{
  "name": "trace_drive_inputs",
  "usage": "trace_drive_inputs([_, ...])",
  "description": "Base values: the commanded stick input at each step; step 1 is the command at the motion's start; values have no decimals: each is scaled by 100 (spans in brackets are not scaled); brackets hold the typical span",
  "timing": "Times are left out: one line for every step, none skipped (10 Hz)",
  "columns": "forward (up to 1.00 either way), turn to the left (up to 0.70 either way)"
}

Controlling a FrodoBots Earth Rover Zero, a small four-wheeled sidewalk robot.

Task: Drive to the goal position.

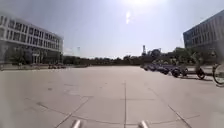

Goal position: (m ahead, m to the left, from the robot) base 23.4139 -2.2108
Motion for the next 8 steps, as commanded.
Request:
trace_drive_inputs([70,0])
trace_drive_inputs([70,0])
trace_drive_inputs([70,0])
trace_drive_inputs([70,0])
trace_drive_inputs([70,0])
trace_drive_inputs([70,0])
trace_drive_inputs([70,0])
trace_drive_inputs([70,0])
